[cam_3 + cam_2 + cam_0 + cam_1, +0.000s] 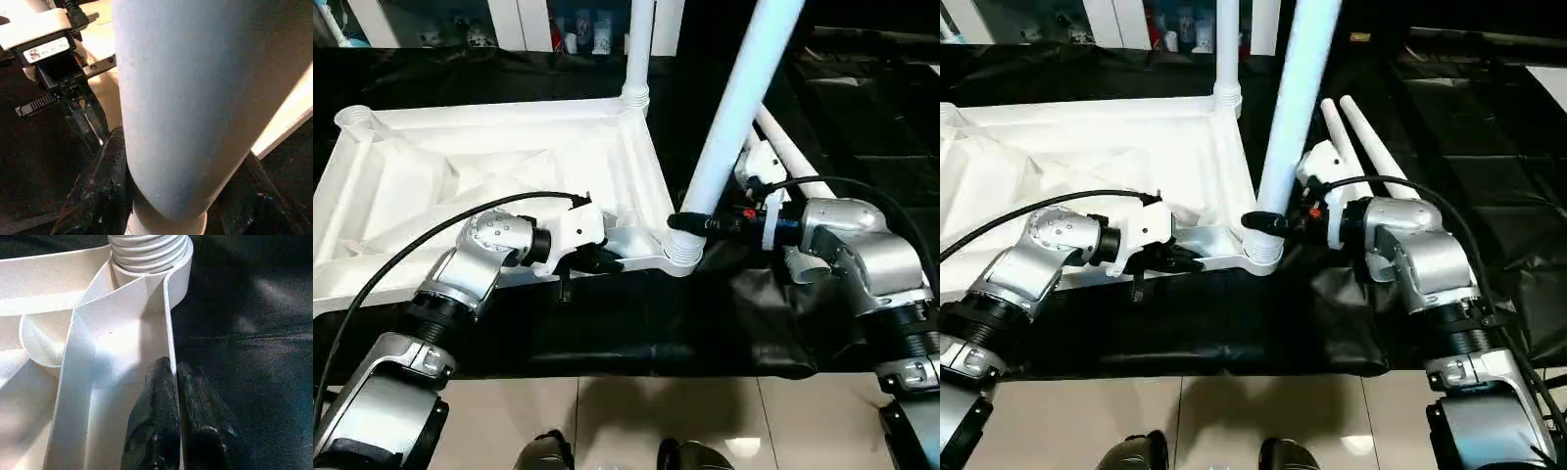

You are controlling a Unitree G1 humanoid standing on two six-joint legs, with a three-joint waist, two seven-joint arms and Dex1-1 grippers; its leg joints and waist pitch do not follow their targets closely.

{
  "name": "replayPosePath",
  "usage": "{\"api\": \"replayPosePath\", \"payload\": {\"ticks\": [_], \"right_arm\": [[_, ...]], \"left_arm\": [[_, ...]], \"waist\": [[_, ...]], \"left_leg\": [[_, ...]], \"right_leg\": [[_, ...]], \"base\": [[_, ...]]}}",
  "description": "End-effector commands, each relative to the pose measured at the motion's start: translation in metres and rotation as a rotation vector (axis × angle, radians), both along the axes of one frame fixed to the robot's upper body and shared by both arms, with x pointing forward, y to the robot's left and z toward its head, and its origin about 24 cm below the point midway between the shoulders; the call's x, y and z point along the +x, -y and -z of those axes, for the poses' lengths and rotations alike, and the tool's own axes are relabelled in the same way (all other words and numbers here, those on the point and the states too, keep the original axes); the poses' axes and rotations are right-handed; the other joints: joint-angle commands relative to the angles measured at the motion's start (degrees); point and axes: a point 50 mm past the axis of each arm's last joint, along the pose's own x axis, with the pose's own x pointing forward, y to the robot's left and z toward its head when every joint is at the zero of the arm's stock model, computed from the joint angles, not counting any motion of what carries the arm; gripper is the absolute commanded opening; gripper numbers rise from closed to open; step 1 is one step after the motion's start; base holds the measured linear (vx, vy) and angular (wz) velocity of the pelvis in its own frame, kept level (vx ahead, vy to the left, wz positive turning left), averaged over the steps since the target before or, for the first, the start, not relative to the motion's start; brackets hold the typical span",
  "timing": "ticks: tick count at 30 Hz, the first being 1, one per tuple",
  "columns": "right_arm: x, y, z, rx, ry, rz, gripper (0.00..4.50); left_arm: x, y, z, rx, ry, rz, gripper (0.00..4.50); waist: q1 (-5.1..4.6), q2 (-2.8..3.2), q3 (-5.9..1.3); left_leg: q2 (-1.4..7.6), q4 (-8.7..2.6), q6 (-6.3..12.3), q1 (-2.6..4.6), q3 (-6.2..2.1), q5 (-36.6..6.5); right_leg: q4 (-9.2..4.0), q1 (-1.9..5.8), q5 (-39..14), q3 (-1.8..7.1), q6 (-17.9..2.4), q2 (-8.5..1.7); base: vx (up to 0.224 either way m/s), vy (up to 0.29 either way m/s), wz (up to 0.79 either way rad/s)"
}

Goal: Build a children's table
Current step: Insert table leg to table base, then rotate leg to tighten

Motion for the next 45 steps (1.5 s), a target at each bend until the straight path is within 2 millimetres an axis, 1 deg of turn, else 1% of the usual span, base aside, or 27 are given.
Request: {"api": "replayPosePath", "payload": {"ticks": [1, 3, 6, 10, 13, 15, 17, 18, 24, 28, 31, 32, 33, 34, 35, 36, 37, 38, 39, 40, 41, 42, 43, 44, 45], "right_arm": [[-0.003, 0.005, 0.03, -0.084, -0.1, 0.047, 1.83], [-0.004, 0.004, 0.035, -0.093, -0.109, 0.046, 1.83], [-0.007, 0.004, 0.042, -0.096, -0.134, 0.04, 1.83], [-0.011, 0.008, 0.054, -0.108, -0.171, 0.053, 1.83], [-0.013, 0.014, 0.069, -0.115, -0.213, 0.097, 1.83], [-0.014, 0.016, 0.074, -0.117, -0.229, 0.11, 1.83], [-0.015, 0.017, 0.075, -0.117, -0.235, 0.114, 1.83], [-0.014, 0.019, 0.079, -0.123, -0.245, 0.129, 1.83], [-0.014, 0.019, 0.09, -0.135, -0.263, 0.152, 1.83], [-0.013, 0.018, 0.093, -0.132, -0.266, 0.173, 1.83], [-0.01, 0.018, 0.094, -0.135, -0.259, 0.226, 1.83], [-0.004, 0.018, 0.096, -0.135, -0.252, 0.319, 1.83], [-0.002, 0.018, 0.097, -0.135, -0.249, 0.356, 1.83], [-0.002, 0.018, 0.097, -0.135, -0.249, 0.356, 1.83], [-0.002, 0.018, 0.097, -0.135, -0.249, 0.356, 1.83], [0.001, 0.01, 0.105, -0.105, -0.259, 0.492, 1.83], [0.002, 0.004, 0.11, -0.09, -0.273, 0.551, 1.83], [0.002, 0.0, 0.113, -0.082, -0.281, 0.58, 1.83], [0.002, -0.005, 0.117, -0.083, -0.287, 0.606, 1.83], [0.001, -0.01, 0.12, -0.087, -0.29, 0.626, 1.83], [0.003, -0.017, 0.124, -0.077, -0.295, 0.673, 1.83], [0.004, -0.021, 0.126, -0.07, -0.299, 0.708, 1.83], [0.005, -0.024, 0.127, -0.063, -0.302, 0.736, 1.83], [0.007, -0.028, 0.128, -0.063, -0.309, 0.755, 1.83], [0.008, -0.031, 0.129, -0.062, -0.316, 0.768, 1.82]], "left_arm": [[-0.002, 0.005, -0.007, -0.003, 0.027, 0.051, 0.0], [-0.002, 0.005, -0.007, -0.002, 0.027, 0.051, 0.0], [-0.002, 0.005, -0.007, -0.002, 0.027, 0.05, 0.0], [-0.002, 0.004, -0.007, -0.001, 0.026, 0.049, 0.0], [-0.002, 0.004, -0.007, 0.001, 0.024, 0.05, 0.0], [-0.002, 0.004, -0.007, 0.002, 0.023, 0.05, 0.0], [-0.002, 0.004, -0.007, 0.002, 0.023, 0.05, 0.0], [-0.002, 0.004, -0.007, 0.003, 0.023, 0.05, 0.0], [-0.001, 0.004, -0.007, 0.003, 0.023, 0.053, 0.0], [-0.001, 0.003, -0.007, 0.003, 0.019, 0.052, 0.0], [0.0, 0.002, -0.006, -0.001, 0.009, 0.031, 0.0], [0.003, 0.001, -0.004, -0.011, -0.002, -0.016, 0.0], [0.005, 0.001, -0.003, -0.015, -0.006, -0.036, 0.0], [0.005, 0.001, -0.003, -0.015, -0.006, -0.036, 0.0], [0.005, 0.001, -0.003, -0.015, -0.006, -0.036, 0.0], [0.013, 0.009, 0.003, -0.029, -0.001, -0.169, 0.0], [0.017, 0.016, 0.006, -0.043, 0.0, -0.237, 0.0], [0.019, 0.021, 0.007, -0.051, 0.0, -0.272, 0.0], [0.022, 0.029, 0.009, -0.075, -0.011, -0.317, 0.0], [0.024, 0.037, 0.01, -0.094, -0.022, -0.356, 0.0], [0.027, 0.049, 0.011, -0.111, -0.029, -0.406, 0.0], [0.029, 0.058, 0.012, -0.119, -0.037, -0.437, 0.0], [0.03, 0.064, 0.013, -0.121, -0.039, -0.458, 0.0], [0.032, 0.071, 0.012, -0.121, -0.036, -0.476, 0.0], [0.033, 0.077, 0.012, -0.125, -0.034, -0.488, 0.0]], "waist": [[0.01, 0.18, -4.68], [-0.02, 0.05, -4.63], [0.01, 0.09, -4.64], [0.02, 0.1, -4.57], [0.02, 0.29, -4.69], [-0.03, 0.21, -4.63], [-0.03, 0.23, -4.58], [-0.02, 0.35, -4.61], [-0.16, 0.31, -4.61], [-0.33, 0.25, -4.64], [-0.55, 0.19, -4.47], [-0.72, 0.24, -4.36], [-0.95, 0.23, -3.95], [-1.04, 0.25, -3.91], [-1.25, 0.21, -3.62], [-1.24, 0.29, -3.68], [-1.34, 0.22, -3.61], [-1.35, 0.22, -3.61], [-1.27, 0.05, -3.58], [-1.4, 0.08, -3.49], [-1.37, 0.08, -3.36], [-1.38, 0.28, -3.08], [-1.32, 0.23, -2.96], [-1.27, 0.09, -2.63], [-1.47, 0.09, -2.6]], "left_leg": [[1.53, -2.24, 8.27, 1.39, -0.49, 1.15], [1.52, -2.26, 8.18, 1.44, -0.46, 0.53], [1.54, -2.26, 8.04, 1.43, -0.51, 0.54], [1.55, -2.26, 8.06, 1.46, -0.5, 0.18], [1.6, -2.26, 7.77, 1.56, -0.56, -0.08], [1.57, -2.35, 7.52, 1.59, -0.56, -0.6], [1.57, -2.41, 7.2, 1.64, -0.58, -1.16], [1.6, -2.42, 7.01, 1.69, -0.6, -1.36], [1.67, -2.63, 5.89, 1.9, -0.65, -3.12], [1.64, -2.72, 5.28, 1.89, -0.67, -3.98], [1.61, -2.91, 4.38, 1.95, -0.7, -5.71], [1.68, -3.09, 3.65, 2.08, -0.71, -6.94], [1.65, -3.43, 2.31, 2.26, -0.8, -9.77], [1.65, -3.52, 1.49, 2.4, -0.82, -11.12], [1.62, -3.78, 0.21, 2.39, -1.0, -13.63], [1.68, -3.84, -0.41, 2.49, -1.0, -14.35], [1.7, -4.02, -2.08, 2.98, -1.0, -16.08], [1.68, -4.02, -2.46, 3.11, -1.03, -16.59], [1.62, -4.13, -2.46, 3.14, -1.18, -17.45], [1.65, -4.17, -2.55, 3.04, -1.12, -17.6], [1.47, -4.26, -2.6, 3.0, -1.24, -18.64], [1.44, -4.28, -2.92, 3.64, -1.23, -21.35], [1.38, -4.21, -3.06, 4.01, -1.32, -22.99], [1.1, -4.17, -3.02, 4.49, -1.7, -26.31], [1.01, -4.44, -2.89, 4.39, -2.16, -27.72]], "right_leg": [[-1.57, 4.01, 15.86, 2.55, -17.63, -3.69], [-1.67, 3.97, 15.02, 2.56, -17.62, -3.7], [-1.64, 4.0, 14.58, 2.56, -17.63, -3.72], [-1.72, 3.98, 14.18, 2.58, -17.66, -3.74], [-1.72, 3.99, 13.69, 2.58, -17.74, -3.84], [-1.82, 4.03, 13.09, 2.55, -17.8, -3.77], [-1.9, 4.05, 12.37, 2.55, -17.72, -3.75], [-1.93, 4.04, 12.16, 2.56, -17.75, -3.8], [-2.17, 4.04, 10.43, 2.53, -17.92, -3.81], [-2.25, 4.04, 9.98, 2.55, -17.97, -3.88], [-2.55, 4.06, 7.58, 2.56, -17.74, -3.92], [-2.79, 3.94, 5.38, 2.59, -17.57, -4.06], [-3.44, 3.77, 0.05, 2.54, -17.03, -4.18], [-3.66, 3.79, -2.59, 2.59, -16.68, -4.26], [-4.19, 3.79, -7.79, 2.64, -15.68, -4.34], [-4.31, 3.75, -9.56, 2.71, -15.11, -4.42], [-4.83, 3.17, -14.09, 2.82, -13.99, -4.4], [-4.94, 3.06, -15.23, 2.84, -13.64, -4.41], [-5.29, 3.03, -17.45, 2.83, -12.64, -4.45], [-5.25, 2.93, -17.93, 2.86, -12.46, -4.42], [-5.71, 2.84, -20.32, 2.78, -11.62, -4.46], [-6.26, 2.14, -24.19, 2.72, -10.63, -4.43], [-6.57, 1.78, -26.39, 2.68, -10.14, -4.53], [-7.38, 1.55, -31.91, 2.37, -8.4, -4.62], [-7.76, 1.8, -35.29, 2.03, -6.6, -4.78]], "base": [[0.0, 0.0, 0.0], [0.0, 0.0, 0.0], [0.0, 0.0, 0.0], [0.0, 0.0, 0.0], [0.0, 0.0, 0.0], [0.0, 0.0, 0.0], [0.0, 0.0, 0.0], [0.0, 0.0, 0.0], [0.0, 0.0, 0.0], [0.0, 0.0, 0.0], [0.0, 0.0, 0.0], [0.0, 0.0, 0.0], [0.0, 0.0, 0.0], [0.0, 0.0, 0.0], [0.0, 0.0, 0.0], [0.0, 0.0, 0.0], [0.0, 0.0, 0.0], [-0.053, 0.005, 0.01], [-0.053, 0.005, 0.01], [0.0, 0.0, 0.0], [0.0, 0.0, 0.0], [0.0, 0.0, 0.0], [-0.059, 0.013, 0.03], [-0.058, 0.019, -0.01], [-0.058, 0.019, -0.01]]}}
